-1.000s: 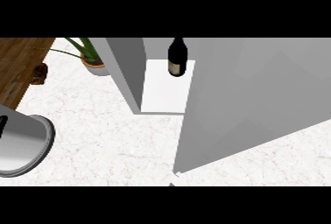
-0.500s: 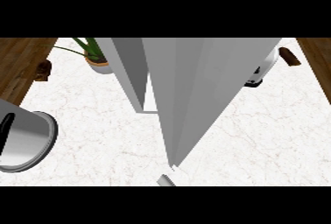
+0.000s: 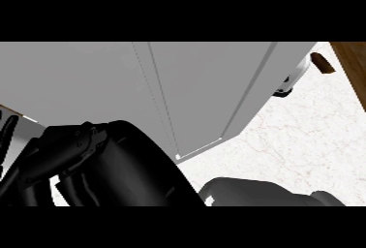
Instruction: Pick up the wine, place it into the cabinet and close the cabinet
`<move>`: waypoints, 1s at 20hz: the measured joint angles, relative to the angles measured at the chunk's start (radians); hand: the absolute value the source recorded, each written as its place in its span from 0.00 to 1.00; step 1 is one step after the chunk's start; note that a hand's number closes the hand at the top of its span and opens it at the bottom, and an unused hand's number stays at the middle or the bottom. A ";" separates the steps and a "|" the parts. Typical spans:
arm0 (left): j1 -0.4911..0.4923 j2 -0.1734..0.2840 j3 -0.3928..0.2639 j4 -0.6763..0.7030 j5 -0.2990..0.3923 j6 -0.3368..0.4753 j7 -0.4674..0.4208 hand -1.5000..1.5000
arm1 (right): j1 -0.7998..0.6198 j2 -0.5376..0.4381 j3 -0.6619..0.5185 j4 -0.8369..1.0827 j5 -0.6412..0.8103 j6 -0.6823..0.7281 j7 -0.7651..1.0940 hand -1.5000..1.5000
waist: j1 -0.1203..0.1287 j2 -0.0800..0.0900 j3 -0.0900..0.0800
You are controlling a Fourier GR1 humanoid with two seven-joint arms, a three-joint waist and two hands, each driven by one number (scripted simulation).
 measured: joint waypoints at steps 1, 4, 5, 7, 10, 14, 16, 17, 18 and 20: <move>-0.012 -0.005 0.003 0.013 -0.001 -0.001 0.003 0.00 | -0.041 0.004 -0.014 0.047 -0.022 -0.007 -0.019 1.00 | -0.002 0.000 0.000; -0.011 -0.021 0.002 0.021 -0.019 0.001 0.004 0.00 | -0.135 0.012 -0.051 0.172 -0.021 0.012 -0.057 1.00 | -0.009 -0.001 0.000; -0.008 -0.026 0.000 0.026 -0.021 -0.009 0.003 0.00 | -0.150 0.014 -0.061 0.212 -0.011 0.027 -0.077 1.00 | -0.011 -0.001 0.000; -0.009 -0.033 -0.001 0.016 -0.030 -0.001 0.010 0.00 | -0.172 0.014 -0.080 0.299 0.005 0.055 -0.125 1.00 | -0.013 -0.001 0.001; -0.011 -0.044 0.007 0.000 -0.042 0.017 0.024 0.00 | -0.211 0.012 -0.140 0.409 0.005 0.092 -0.178 1.00 | -0.017 -0.001 0.001; -0.036 -0.057 0.021 0.022 -0.051 0.004 0.038 0.00 | -0.266 0.018 -0.219 0.552 -0.023 0.147 -0.239 1.00 | -0.019 -0.001 0.001; -0.039 -0.068 0.018 0.020 -0.065 0.011 0.046 0.00 | -0.271 0.020 -0.250 0.600 -0.038 0.191 -0.281 1.00 | -0.019 -0.006 -0.001; -0.028 -0.075 0.017 0.021 -0.078 0.006 0.038 0.00 | -0.266 0.020 -0.256 0.613 -0.039 0.209 -0.304 1.00 | -0.018 -0.011 -0.002; -0.026 -0.076 0.022 0.015 -0.076 0.008 0.045 0.00 | -0.260 0.019 -0.261 0.627 -0.036 0.227 -0.334 1.00 | -0.017 -0.016 -0.003; -0.009 -0.081 0.018 -0.005 -0.090 0.007 0.045 0.00 | -0.261 0.020 -0.274 0.662 -0.036 0.254 -0.371 1.00 | -0.014 -0.023 -0.001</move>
